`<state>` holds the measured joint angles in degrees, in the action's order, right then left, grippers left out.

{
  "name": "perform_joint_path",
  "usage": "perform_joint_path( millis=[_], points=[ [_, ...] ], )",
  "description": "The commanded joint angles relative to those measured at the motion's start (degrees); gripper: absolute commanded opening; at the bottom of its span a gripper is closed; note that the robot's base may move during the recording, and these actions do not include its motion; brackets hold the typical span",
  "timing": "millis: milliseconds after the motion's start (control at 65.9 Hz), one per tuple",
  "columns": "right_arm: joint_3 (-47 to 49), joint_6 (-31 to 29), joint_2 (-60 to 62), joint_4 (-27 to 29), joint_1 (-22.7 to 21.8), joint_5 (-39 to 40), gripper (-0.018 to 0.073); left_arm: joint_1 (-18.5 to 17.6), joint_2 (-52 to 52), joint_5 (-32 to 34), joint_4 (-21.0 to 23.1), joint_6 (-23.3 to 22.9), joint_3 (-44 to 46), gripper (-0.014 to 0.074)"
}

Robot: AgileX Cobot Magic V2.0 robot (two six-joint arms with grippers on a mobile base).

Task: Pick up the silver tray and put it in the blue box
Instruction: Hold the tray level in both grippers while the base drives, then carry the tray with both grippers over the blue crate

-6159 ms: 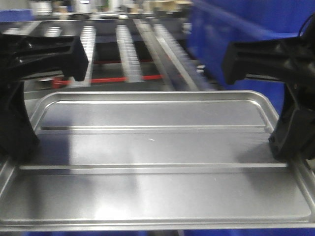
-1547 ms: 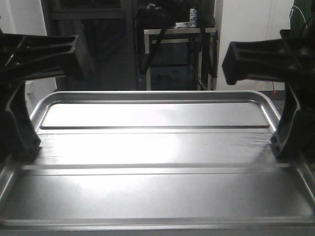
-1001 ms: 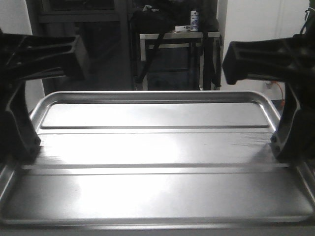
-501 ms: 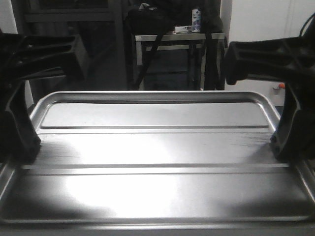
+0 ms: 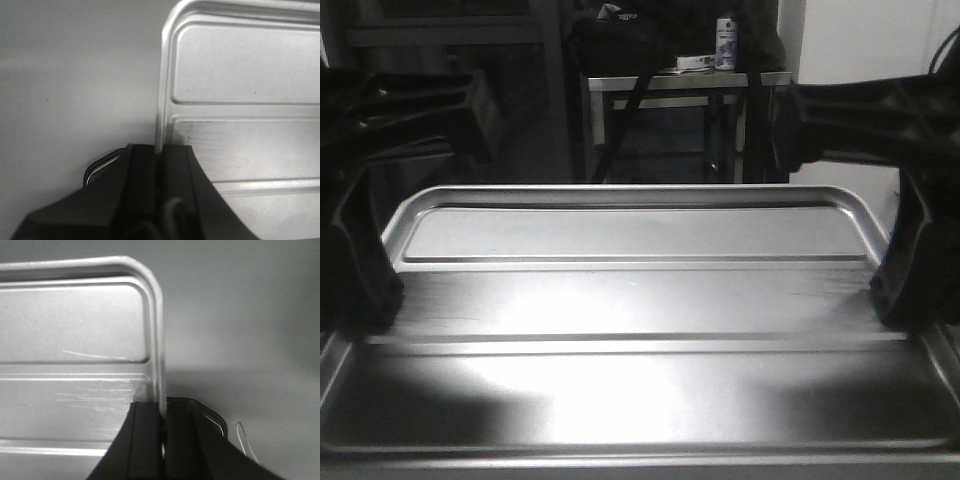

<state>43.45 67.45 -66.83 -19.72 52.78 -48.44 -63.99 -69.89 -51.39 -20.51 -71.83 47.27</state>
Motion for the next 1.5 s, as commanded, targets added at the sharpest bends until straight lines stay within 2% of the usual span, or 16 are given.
perform_joint_path(
  millis=[0, 1487],
  points=[
    [1.41, 0.04, 1.20, -2.33, -0.01, 1.46, 0.0057, -0.34, 1.50, 0.85, -1.37, -0.40, 1.48, -0.0104],
    [1.41, 0.04, 1.20, -2.33, -0.01, 1.46, 0.0057, -0.34, 1.50, 0.85, -1.37, -0.40, 1.48, -0.0104]
  ],
)
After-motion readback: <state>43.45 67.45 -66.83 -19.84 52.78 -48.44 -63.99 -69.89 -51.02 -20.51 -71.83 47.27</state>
